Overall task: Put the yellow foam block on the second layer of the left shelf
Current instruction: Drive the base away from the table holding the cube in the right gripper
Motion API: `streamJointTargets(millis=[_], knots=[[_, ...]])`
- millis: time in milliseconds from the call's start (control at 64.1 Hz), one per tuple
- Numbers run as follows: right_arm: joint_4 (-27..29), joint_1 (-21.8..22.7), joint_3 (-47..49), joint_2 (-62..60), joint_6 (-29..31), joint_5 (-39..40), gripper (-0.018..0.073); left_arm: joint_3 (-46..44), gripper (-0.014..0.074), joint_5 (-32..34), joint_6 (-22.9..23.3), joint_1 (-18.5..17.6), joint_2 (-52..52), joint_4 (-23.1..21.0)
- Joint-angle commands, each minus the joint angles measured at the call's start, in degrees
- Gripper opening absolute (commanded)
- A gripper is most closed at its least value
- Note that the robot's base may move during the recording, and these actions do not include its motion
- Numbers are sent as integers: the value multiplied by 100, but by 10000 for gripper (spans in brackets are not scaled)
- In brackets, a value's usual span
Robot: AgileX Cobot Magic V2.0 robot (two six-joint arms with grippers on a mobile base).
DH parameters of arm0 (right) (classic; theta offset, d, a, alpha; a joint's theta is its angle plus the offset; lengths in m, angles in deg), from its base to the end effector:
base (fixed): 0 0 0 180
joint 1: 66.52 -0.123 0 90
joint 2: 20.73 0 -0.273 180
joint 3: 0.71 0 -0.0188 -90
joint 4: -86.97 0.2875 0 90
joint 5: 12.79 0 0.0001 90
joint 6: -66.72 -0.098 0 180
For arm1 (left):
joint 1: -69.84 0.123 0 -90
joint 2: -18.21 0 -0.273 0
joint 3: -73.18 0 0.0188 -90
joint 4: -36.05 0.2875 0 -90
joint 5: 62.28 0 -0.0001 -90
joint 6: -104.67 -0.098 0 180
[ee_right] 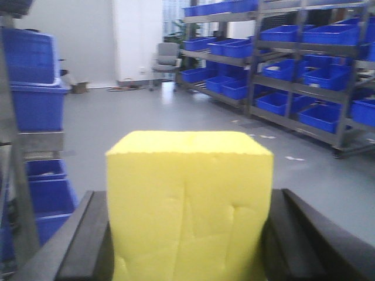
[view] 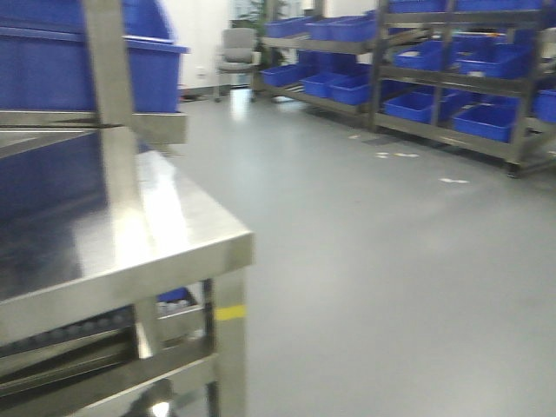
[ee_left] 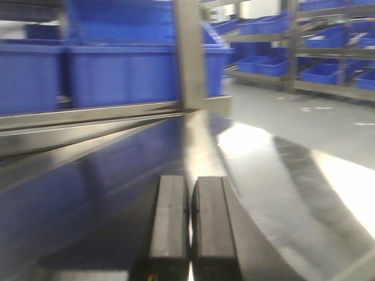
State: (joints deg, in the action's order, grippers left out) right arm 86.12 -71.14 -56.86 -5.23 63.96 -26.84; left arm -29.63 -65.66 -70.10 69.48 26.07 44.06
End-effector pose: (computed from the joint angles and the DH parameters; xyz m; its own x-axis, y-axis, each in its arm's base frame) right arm 0.1013 0.0078 0.3116 0.0721 0.0397 -0.9966 -0.0794 0.9963 0.0339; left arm 0.1123 0.0001 0.2065 0.0278 0.0481 -0.9985 -0.0033 0.9988 0.0480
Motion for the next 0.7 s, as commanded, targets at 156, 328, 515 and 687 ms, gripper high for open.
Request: streamJointTargets(millis=[156,328,515,687], knots=[[-52,33,146,71,39,564,414,132,136,469,29,-25,-118,-34],[-52,33,146,71,39,564,414,132,136,469,29,-25,-118,-34],[-52,33,146,71,39,564,414,132,136,469,29,-25,-118,-34],[-52,33,146,71,39,564,414,132,136,469,29,-25,-118,-34]])
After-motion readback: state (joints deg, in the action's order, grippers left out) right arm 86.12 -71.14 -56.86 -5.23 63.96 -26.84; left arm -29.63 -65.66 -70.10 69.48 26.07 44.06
